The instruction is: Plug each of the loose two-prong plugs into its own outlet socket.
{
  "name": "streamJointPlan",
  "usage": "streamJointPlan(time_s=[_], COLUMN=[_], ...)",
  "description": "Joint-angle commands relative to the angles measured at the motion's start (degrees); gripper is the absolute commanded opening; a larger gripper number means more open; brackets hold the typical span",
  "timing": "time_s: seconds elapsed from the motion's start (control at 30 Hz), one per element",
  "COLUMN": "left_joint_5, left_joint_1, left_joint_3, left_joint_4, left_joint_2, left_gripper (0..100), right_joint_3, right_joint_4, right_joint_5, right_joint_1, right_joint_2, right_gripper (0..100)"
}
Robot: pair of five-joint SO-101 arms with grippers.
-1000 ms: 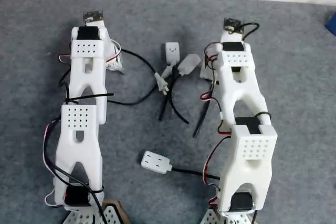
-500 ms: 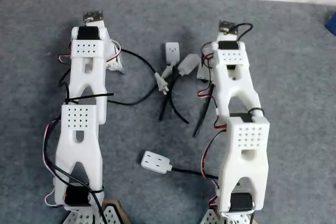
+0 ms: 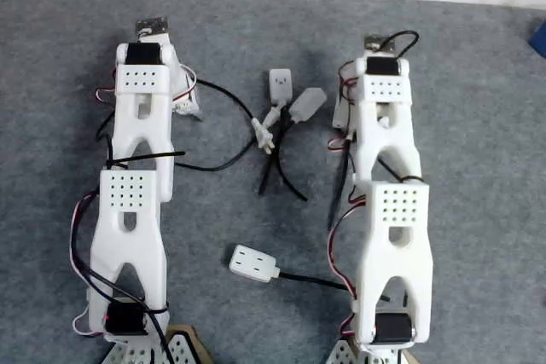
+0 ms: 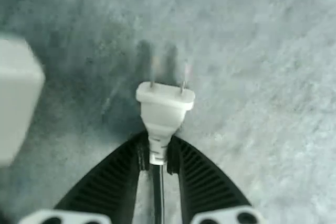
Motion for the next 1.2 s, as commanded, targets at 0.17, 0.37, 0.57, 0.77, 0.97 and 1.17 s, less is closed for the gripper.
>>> streamJointPlan(time_s=[0.17,0.37,0.57,0.77,0.97,1.17], left_joint_5=[-1.9,-2.1,-2.4,-8.5,-13.1,-17.7], left_joint_1=[-0.7,-0.5,-0.5,-1.8,-1.2,1.7], left_joint_3=[-1.9,-2.3,-2.4,-5.1,7.4,24.8], left_joint_4=[0.9,0.6,0.5,1.9,2.2,2.0], left_joint_2=[-0.4,1.2,1.8,-3.9,-17.0,-36.9], left_gripper=[24,24,24,24,24,24], right_joint_3=[-0.5,29.5,53.2,85.3,111.5,113.3], right_joint_4=[6.6,6.6,6.6,-1.6,-21.6,-31.3], right_joint_5=[27.1,37.6,38.5,40.8,41.3,41.0], right_joint_1=[-13.8,-20.8,-26.9,-28.5,-28.4,-28.0], right_joint_2=[-14.5,-35.8,-65.3,-89.9,-100.5,-93.4], right_gripper=[2.0,0.6,0.6,0.6,0.6,0.6])
